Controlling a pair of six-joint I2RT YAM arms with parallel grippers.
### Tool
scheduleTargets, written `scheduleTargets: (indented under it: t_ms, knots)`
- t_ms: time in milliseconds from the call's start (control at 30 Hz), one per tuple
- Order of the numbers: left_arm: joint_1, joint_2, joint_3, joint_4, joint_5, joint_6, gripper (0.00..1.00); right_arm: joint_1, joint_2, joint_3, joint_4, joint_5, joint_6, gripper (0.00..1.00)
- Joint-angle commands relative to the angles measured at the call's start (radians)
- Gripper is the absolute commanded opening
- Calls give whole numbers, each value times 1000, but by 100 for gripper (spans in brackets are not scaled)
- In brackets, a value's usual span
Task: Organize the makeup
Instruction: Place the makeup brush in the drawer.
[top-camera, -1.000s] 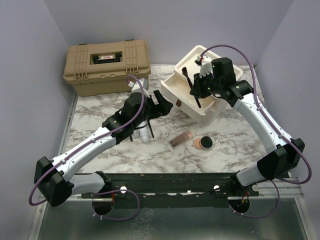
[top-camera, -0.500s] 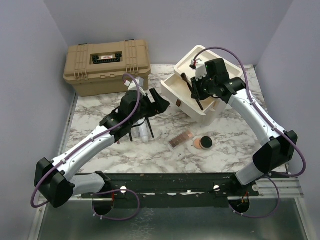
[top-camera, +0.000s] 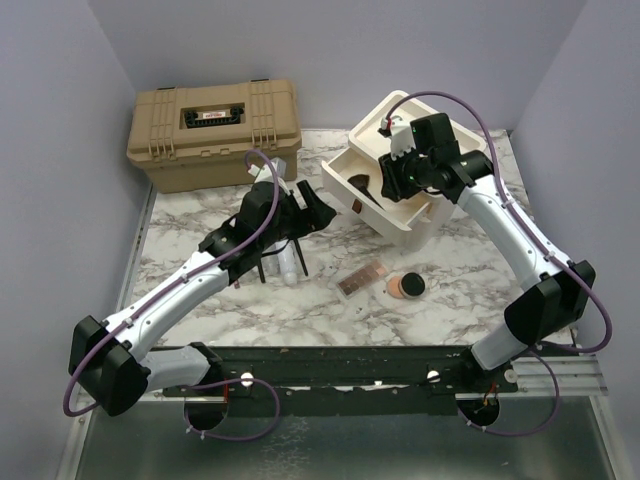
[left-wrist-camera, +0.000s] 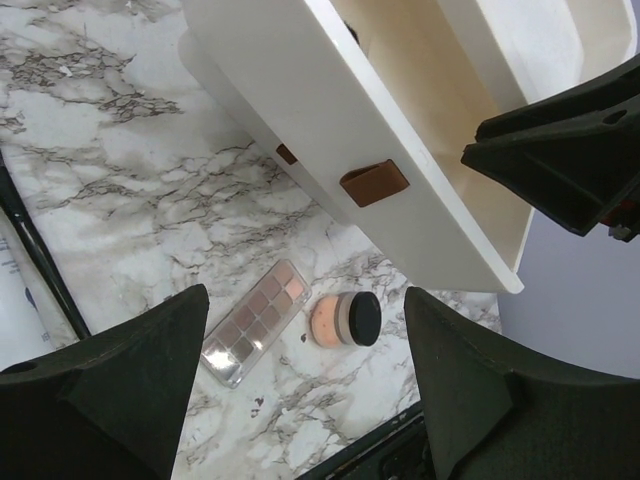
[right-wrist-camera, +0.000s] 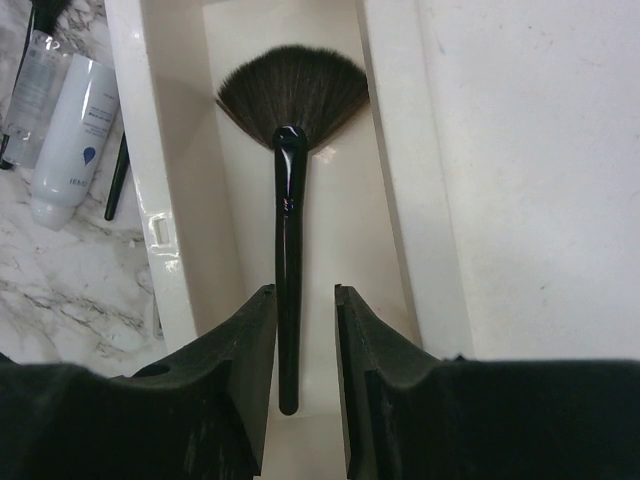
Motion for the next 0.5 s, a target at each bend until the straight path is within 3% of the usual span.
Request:
scheduleTargets:
  t_ms: [0,467]
  knots:
    - [11,-22,18,-45,4,11,80,7,23,28,-28,4,10,36]
    - [27,-75,-43,-166,-149,31,80,8,-200,-98,169,-266,216,38]
